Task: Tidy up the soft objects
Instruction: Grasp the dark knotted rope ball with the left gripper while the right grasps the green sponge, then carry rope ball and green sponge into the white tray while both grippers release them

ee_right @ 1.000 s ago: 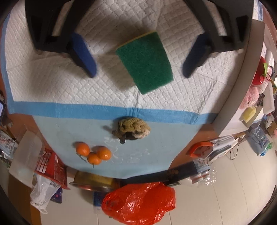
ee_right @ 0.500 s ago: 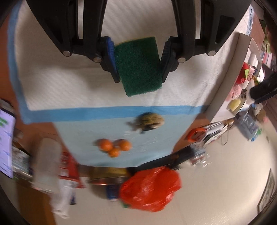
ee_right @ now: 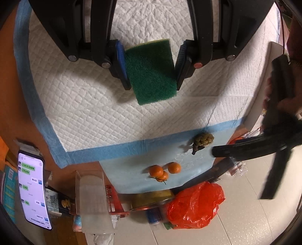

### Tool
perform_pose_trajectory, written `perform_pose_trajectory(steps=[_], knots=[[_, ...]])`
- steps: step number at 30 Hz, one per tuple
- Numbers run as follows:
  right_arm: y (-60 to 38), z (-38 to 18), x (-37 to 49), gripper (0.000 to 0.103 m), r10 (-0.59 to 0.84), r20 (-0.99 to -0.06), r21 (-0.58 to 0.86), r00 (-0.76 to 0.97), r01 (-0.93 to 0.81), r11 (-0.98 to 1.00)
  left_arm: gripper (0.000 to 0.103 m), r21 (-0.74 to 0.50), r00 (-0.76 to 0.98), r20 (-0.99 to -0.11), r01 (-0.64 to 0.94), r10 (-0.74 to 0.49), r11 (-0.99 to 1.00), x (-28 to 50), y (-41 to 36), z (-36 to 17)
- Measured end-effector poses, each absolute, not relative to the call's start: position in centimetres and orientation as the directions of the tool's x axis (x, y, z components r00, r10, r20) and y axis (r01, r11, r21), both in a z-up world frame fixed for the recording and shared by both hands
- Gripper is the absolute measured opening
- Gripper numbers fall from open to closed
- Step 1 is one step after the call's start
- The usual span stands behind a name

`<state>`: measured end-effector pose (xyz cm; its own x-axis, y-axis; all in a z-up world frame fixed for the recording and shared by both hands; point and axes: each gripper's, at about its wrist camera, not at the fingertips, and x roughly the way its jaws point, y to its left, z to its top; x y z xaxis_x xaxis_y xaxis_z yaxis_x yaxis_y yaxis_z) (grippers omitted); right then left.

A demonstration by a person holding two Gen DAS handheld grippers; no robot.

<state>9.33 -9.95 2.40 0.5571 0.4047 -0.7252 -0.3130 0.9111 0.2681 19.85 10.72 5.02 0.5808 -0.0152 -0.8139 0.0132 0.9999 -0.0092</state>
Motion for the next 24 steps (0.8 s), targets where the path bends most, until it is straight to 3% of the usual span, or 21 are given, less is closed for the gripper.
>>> perform_pose_trajectory(steps=[2,8,10,11,12,24], knots=[[-9.6,2.3,9.0,0.045,0.395,-0.719,0.243,0.572,-0.326,0.914,0.072,0.004,0.560,-0.829,0.015,-0.005,1.000,21.2,10.3,3.6],[-9.8,2.2,9.2,0.045,0.408,-0.713,0.261,0.570,-0.325,0.909,0.072,0.012,0.548,-0.836,0.002,0.009,1.000,22.7,10.5,1.4],[-9.9,2.2,9.3,0.045,0.418,-0.709,0.275,0.568,-0.322,0.906,0.062,0.002,0.571,-0.821,0.006,-0.002,1.000,22.5,10.8,1.4],[-9.8,2.2,9.3,0.045,0.415,-0.710,0.272,0.569,-0.322,0.907,0.046,0.004,0.584,-0.812,0.010,-0.003,1.000,22.4,10.7,1.4],[-9.8,2.2,9.3,0.045,0.410,-0.712,0.265,0.571,-0.322,0.909,0.040,0.001,0.590,-0.808,0.013,-0.007,1.000,22.2,10.6,1.6],[-9.2,2.2,9.3,0.045,0.378,-0.722,0.222,0.580,-0.323,0.920,0.037,-0.068,0.752,-0.658,-0.008,-0.039,0.998,12.8,10.2,10.2]])
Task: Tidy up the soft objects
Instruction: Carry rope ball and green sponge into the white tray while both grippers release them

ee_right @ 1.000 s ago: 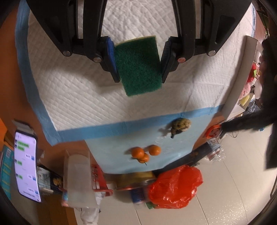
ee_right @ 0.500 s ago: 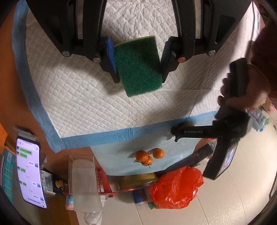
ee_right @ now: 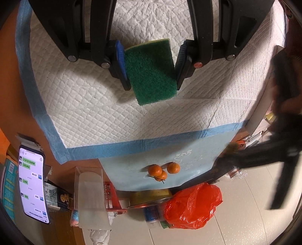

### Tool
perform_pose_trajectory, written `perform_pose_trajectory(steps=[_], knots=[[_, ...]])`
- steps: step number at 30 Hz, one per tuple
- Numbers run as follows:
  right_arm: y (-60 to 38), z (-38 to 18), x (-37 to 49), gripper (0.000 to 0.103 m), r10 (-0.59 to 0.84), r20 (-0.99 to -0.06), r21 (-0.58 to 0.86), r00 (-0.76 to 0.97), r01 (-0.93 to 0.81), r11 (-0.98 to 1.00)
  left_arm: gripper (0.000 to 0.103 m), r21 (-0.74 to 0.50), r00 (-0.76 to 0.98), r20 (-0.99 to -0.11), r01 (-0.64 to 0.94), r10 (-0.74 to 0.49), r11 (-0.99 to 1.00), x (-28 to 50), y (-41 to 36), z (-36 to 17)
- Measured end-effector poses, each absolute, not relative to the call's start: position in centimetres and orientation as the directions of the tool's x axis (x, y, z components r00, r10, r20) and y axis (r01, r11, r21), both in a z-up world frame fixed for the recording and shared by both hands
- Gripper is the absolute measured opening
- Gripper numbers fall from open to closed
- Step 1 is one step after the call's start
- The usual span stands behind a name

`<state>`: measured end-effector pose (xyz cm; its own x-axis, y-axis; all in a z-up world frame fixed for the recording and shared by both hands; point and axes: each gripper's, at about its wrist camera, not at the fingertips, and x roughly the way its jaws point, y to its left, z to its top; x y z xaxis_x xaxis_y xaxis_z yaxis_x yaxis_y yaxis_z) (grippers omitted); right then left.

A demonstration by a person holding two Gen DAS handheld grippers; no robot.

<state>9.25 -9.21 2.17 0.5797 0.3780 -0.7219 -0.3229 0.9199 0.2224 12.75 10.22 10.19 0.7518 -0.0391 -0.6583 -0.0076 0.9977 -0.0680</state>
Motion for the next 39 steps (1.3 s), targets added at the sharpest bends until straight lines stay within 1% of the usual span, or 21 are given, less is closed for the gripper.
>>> perform_pose_trajectory(steps=[7,10,13,15,18,23,26,28,30,34,39], knots=[[-9.6,2.2,9.2,0.044,0.394,-0.714,0.246,0.579,-0.319,0.915,0.037,-0.063,0.798,-0.602,-0.034,-0.011,0.997,5.8,10.8,14.9],[-9.7,2.3,8.9,0.044,0.383,-0.714,0.239,0.586,-0.309,0.920,0.037,-0.063,0.813,-0.582,-0.053,0.006,0.997,3.3,11.1,15.9],[-10.5,2.9,8.5,0.044,0.430,-0.700,0.328,0.571,-0.278,0.903,0.037,-0.055,0.820,-0.571,-0.074,0.029,0.996,1.1,11.6,16.4],[-10.6,4.4,7.9,0.044,0.443,-0.668,0.340,0.597,-0.284,0.896,0.037,-0.058,0.818,-0.574,-0.084,0.036,0.995,0.0,11.9,16.5],[-10.1,8.3,6.4,0.044,0.469,-0.584,0.335,0.662,-0.330,0.883,0.037,-0.078,0.820,-0.572,-0.079,0.020,0.994,-2.0,12.2,17.1],[-9.0,15.3,3.2,0.044,0.549,-0.410,0.356,0.728,-0.427,0.831,0.037,-0.077,0.858,-0.510,-0.106,0.052,0.991,-5.2,13.8,19.9],[-7.9,18.7,1.2,0.044,0.593,-0.316,0.345,0.741,-0.492,0.799,0.037,-0.081,0.880,-0.464,-0.151,0.097,0.985,-7.2,15.8,21.7],[-7.2,20.1,0.2,0.044,0.617,-0.276,0.344,0.737,-0.524,0.779,0.037,-0.087,0.888,-0.438,-0.194,0.137,0.977,-8.6,17.6,22.6],[-6.1,21.4,-0.6,0.044,0.644,-0.247,0.344,0.724,-0.556,0.757,0.037,-0.086,0.887,-0.429,-0.227,0.170,0.970,-9.3,18.9,22.9],[-4.3,22.3,-1.7,0.045,0.657,-0.225,0.315,0.719,-0.584,0.748,0.037,-0.106,0.876,-0.430,-0.288,0.217,0.952,-10.8,21.9,22.8],[-2.6,22.2,-2.1,0.045,0.665,-0.223,0.302,0.713,-0.598,0.742,0.037,-0.112,0.868,-0.431,-0.323,0.247,0.940,-12.5,23.8,22.6]])
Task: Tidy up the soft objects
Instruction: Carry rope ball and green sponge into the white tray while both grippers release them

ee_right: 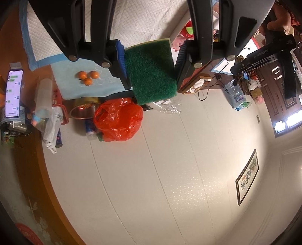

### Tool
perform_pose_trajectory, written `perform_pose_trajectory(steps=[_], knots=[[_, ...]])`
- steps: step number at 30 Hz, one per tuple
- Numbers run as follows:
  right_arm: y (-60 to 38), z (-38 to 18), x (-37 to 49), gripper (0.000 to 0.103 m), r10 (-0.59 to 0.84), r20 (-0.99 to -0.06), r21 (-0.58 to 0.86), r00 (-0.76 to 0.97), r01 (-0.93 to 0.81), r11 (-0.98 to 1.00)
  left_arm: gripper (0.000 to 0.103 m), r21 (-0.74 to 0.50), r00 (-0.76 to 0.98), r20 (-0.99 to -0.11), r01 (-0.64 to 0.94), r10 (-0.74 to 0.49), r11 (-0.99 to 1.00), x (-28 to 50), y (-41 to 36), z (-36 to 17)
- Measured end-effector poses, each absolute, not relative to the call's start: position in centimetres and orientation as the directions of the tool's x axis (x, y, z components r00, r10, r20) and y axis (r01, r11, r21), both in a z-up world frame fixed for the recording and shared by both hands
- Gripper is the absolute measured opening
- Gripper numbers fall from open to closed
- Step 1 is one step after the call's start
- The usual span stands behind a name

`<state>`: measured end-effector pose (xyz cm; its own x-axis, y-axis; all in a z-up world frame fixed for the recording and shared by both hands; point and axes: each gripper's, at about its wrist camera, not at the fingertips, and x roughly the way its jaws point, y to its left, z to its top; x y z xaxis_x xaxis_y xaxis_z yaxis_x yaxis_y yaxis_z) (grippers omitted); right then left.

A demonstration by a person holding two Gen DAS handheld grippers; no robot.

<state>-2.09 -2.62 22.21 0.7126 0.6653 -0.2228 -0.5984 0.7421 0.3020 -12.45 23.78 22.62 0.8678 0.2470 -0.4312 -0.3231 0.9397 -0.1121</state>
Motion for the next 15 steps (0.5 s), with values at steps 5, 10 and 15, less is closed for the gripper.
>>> perform_pose_trajectory(steps=[5,10,15], knots=[[-0.2,22.0,-2.6,0.045,0.691,-0.232,0.297,0.685,-0.626,0.721,0.037,-0.118,0.863,-0.428,-0.349,0.269,0.930,-14.0,25.4,22.5],[1.8,21.9,-3.2,0.045,0.714,-0.234,0.291,0.660,-0.653,0.699,0.037,-0.125,0.858,-0.431,-0.364,0.280,0.923,-15.3,26.8,22.3],[3.3,21.8,-3.7,0.045,0.727,-0.238,0.289,0.644,-0.668,0.686,0.037,-0.132,0.859,-0.425,-0.371,0.285,0.919,-16.3,28.0,22.5]])
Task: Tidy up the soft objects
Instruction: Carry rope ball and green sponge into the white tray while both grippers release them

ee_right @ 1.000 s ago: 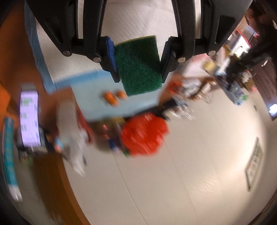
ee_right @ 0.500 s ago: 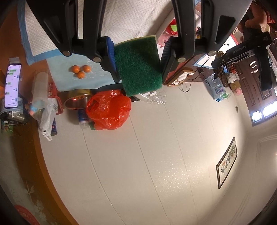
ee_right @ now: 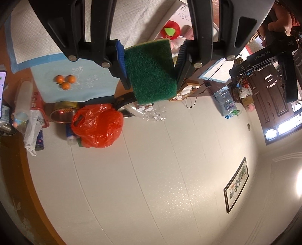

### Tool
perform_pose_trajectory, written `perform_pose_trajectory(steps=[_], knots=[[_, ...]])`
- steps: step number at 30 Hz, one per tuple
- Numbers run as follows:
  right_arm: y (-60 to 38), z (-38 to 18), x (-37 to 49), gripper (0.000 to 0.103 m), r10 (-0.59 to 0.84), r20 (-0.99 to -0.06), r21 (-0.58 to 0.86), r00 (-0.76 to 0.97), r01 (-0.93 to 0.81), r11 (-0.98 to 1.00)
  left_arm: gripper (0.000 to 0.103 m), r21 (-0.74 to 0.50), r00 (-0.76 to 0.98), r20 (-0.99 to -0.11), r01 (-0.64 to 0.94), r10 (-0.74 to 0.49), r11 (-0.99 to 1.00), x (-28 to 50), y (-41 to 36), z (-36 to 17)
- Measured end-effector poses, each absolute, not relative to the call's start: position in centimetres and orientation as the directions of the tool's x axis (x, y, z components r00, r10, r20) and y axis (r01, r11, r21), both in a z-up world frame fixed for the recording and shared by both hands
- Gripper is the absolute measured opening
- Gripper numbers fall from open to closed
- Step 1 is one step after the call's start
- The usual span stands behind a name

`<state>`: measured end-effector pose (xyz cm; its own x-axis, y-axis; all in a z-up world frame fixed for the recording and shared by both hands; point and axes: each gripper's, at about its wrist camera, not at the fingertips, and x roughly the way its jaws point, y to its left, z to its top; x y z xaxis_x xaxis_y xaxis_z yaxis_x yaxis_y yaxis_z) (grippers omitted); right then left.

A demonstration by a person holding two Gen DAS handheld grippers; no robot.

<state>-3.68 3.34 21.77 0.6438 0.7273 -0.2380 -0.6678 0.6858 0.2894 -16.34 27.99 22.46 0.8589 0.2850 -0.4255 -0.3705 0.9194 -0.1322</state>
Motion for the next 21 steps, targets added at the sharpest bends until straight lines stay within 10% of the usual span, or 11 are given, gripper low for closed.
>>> perform_pose_trajectory(steps=[21], knots=[[10.1,20.7,-5.1,0.045,0.745,-0.291,0.277,0.601,-0.692,0.666,0.037,-0.148,0.846,-0.454,-0.382,0.281,0.912,-17.9,33.7,21.0]])
